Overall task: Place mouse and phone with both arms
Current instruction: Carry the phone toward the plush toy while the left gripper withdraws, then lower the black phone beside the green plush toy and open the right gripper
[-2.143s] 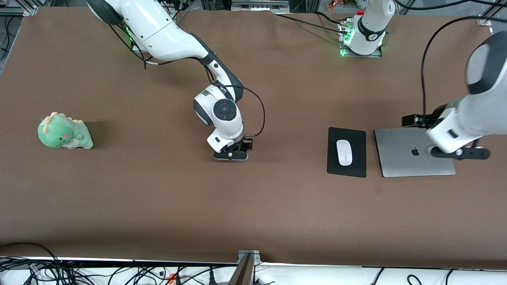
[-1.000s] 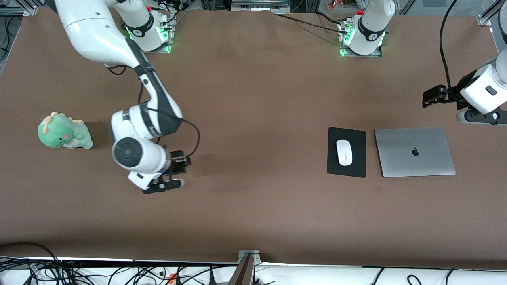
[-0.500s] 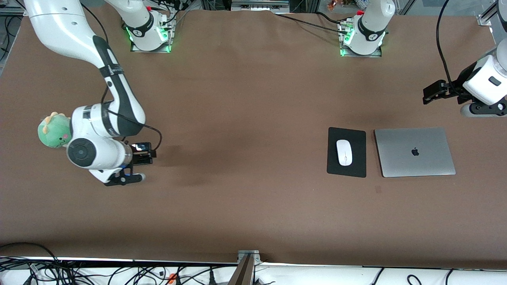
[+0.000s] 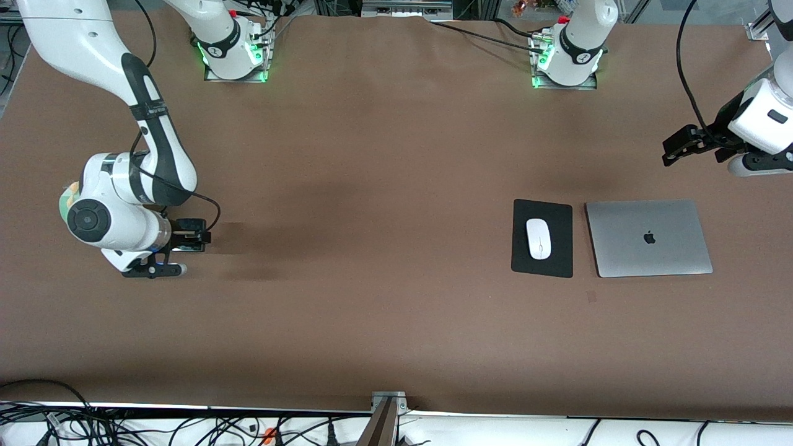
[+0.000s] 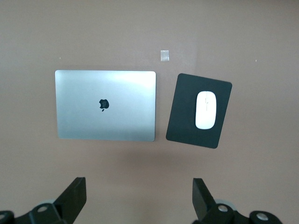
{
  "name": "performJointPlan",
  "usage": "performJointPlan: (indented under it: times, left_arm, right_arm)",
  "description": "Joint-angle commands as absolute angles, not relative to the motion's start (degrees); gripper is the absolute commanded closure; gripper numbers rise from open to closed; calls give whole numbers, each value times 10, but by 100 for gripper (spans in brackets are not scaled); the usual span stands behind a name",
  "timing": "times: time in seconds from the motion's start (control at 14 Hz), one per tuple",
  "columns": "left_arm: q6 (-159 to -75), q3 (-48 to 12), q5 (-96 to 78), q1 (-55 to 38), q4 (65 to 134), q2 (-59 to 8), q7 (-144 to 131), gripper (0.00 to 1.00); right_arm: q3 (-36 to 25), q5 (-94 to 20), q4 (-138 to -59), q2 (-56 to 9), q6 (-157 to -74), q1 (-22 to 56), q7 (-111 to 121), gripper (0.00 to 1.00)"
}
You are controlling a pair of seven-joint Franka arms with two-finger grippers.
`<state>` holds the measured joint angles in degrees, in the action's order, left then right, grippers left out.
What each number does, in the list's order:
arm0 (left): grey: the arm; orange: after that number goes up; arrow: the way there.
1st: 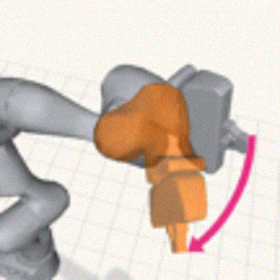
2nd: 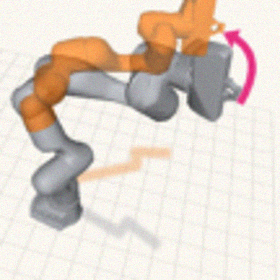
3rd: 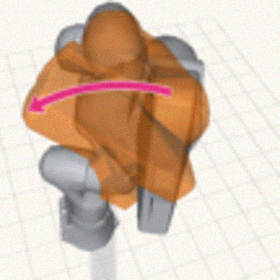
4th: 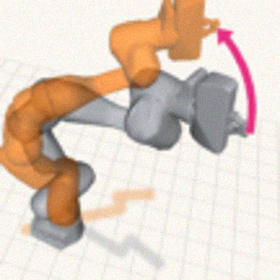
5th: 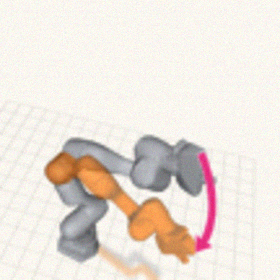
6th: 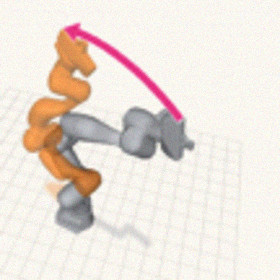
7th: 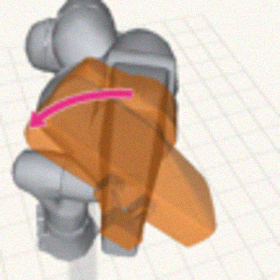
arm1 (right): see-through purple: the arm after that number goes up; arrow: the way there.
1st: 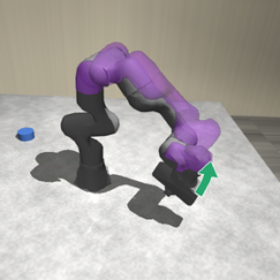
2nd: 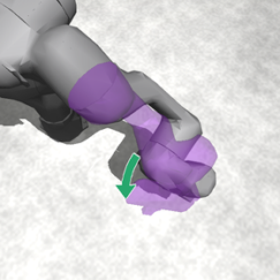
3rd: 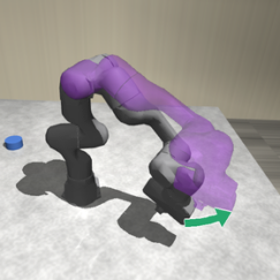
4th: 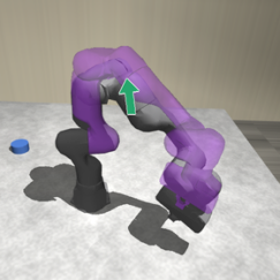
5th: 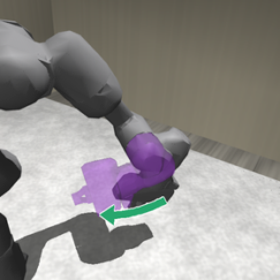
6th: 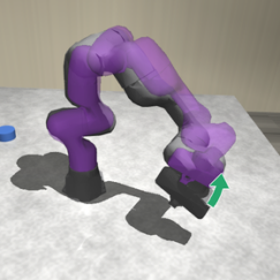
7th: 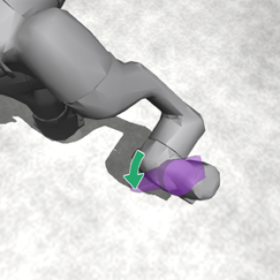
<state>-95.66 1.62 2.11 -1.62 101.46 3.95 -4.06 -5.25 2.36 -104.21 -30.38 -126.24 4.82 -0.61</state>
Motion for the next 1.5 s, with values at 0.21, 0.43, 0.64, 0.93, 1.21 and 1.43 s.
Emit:
performJointPlan:
  times: [0.21, 0.43, 0.64, 0.93, 1.21, 1.43]
  left_arm:
    - [-957, 11, 11, -11, 1029, 55, -15, 0]
    - [-955, 11, 11, -11, 1029, 54, -15, 0]
    - [-955, 10, 11, -12, 1027, 54, -16, 0]
    - [-949, 10, 11, -11, 1027, 54, -16, 0]
    - [-947, 9, 11, -12, 1027, 54, -16, 0]
    - [-947, 9, 11, -12, 1027, 54, -16, 0]
  right_arm:
    - [-84, 20, -1160, -245, -1353, 40, 18, 85]
    - [-84, 18, -1206, -228, -1391, 33, 18, 85]
    - [-84, 16, -1238, -224, -1454, 31, 18, 85]
    - [-83, 15, -1238, -253, -1495, 18, 25, 83]
    - [-81, 13, -1235, -265, -1512, 17, 33, 77]
    - [-77, 12, -1232, -269, -1515, 17, 28, 34]
